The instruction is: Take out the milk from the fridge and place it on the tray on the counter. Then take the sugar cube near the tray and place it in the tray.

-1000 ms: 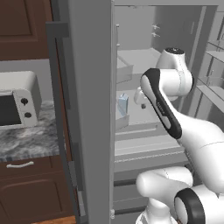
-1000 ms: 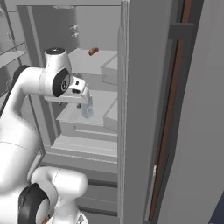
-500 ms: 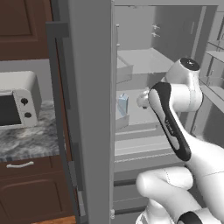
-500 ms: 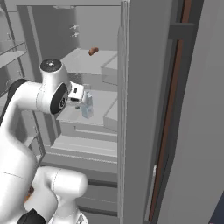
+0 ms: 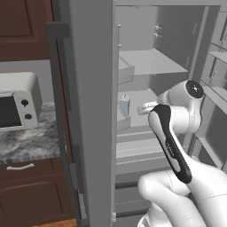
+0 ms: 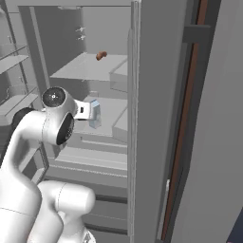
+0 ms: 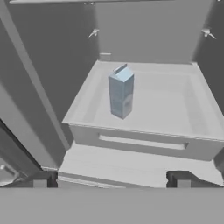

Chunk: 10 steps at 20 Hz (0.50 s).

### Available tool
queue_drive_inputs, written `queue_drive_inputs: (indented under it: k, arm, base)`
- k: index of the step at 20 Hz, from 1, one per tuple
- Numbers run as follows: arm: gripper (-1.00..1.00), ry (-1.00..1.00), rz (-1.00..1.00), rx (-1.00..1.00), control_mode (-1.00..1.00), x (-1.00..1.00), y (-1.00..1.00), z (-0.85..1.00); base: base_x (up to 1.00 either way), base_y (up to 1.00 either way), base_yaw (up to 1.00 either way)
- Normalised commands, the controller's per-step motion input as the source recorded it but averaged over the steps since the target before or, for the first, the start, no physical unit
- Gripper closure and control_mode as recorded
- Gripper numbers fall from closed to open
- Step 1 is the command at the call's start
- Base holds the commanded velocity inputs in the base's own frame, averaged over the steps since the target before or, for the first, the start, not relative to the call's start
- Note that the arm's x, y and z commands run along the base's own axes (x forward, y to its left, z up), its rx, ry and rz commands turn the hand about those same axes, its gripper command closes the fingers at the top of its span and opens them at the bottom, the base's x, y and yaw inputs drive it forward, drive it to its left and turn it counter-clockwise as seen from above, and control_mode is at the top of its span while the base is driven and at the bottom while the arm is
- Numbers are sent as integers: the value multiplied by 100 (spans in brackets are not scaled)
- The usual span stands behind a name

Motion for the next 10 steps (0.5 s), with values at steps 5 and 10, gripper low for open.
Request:
queue_drive_inputs:
  k: [5,10]
  arm:
    - [-100,-17,8,0,-100,11,0,0]
    - [-100,-13,11,0,-100,3,0,0]
  base:
    - [0,0,0]
    - [0,0,0]
